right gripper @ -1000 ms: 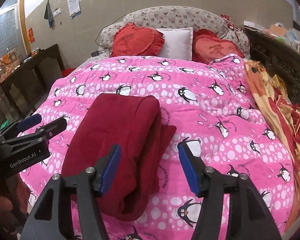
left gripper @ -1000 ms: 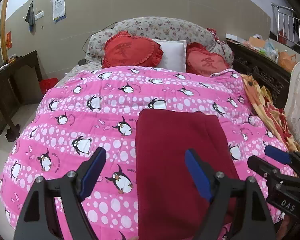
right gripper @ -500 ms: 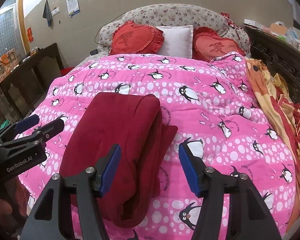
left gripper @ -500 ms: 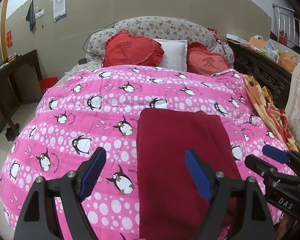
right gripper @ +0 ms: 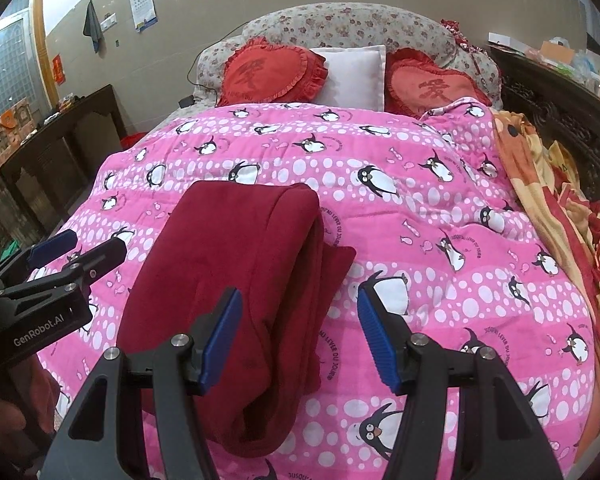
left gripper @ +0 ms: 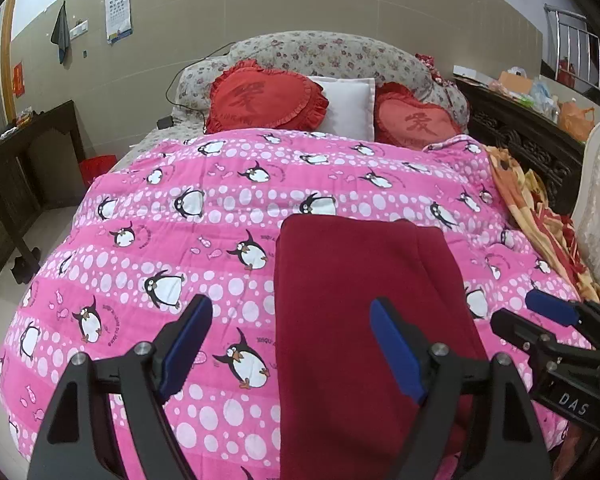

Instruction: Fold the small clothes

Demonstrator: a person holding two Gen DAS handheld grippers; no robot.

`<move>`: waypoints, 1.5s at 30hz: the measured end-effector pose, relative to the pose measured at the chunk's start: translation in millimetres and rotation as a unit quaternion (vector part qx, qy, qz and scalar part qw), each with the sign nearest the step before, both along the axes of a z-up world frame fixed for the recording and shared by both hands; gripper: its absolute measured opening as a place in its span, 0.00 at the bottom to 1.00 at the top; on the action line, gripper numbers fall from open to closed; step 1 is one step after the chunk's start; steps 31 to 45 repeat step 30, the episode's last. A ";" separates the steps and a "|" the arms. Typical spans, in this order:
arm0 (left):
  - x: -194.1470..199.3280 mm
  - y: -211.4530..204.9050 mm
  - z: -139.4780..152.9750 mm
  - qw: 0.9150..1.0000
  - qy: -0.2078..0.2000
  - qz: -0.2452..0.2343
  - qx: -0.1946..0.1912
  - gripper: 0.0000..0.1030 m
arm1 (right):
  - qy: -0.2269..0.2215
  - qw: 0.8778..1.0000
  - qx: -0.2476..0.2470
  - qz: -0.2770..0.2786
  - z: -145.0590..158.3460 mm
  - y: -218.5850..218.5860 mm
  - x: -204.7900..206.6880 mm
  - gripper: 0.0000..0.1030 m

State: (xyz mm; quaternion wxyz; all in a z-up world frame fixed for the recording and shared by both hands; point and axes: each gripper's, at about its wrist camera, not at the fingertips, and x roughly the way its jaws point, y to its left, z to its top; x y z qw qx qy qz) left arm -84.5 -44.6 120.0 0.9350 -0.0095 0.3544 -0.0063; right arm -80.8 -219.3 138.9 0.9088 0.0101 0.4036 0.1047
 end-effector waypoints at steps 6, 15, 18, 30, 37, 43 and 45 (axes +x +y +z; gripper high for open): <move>0.8 1.1 -2.0 1.000 0.000 0.000 0.000 0.82 | 0.003 1.000 0.003 -0.001 -1.2 -0.1 0.5 0.37; 0.9 0.2 -2.6 1.000 0.000 -0.001 0.001 0.82 | 0.008 1.000 0.004 0.003 -4.5 0.1 1.2 0.37; 0.8 0.0 -3.3 1.000 -0.002 -0.002 0.003 0.82 | 0.011 1.000 0.005 0.004 -6.1 0.4 1.7 0.37; 0.8 9.7 -5.4 1.000 -0.023 -0.004 0.013 0.82 | 0.012 1.000 0.007 0.004 -7.8 -0.1 2.7 0.37; 0.8 9.7 -5.4 1.000 -0.023 -0.004 0.013 0.82 | 0.012 1.000 0.007 0.004 -7.8 -0.1 2.7 0.37; 0.8 9.7 -5.4 1.000 -0.023 -0.004 0.013 0.82 | 0.012 1.000 0.007 0.004 -7.8 -0.1 2.7 0.37; 0.8 9.7 -5.4 1.000 -0.023 -0.004 0.013 0.82 | 0.012 1.000 0.007 0.004 -7.8 -0.1 2.7 0.37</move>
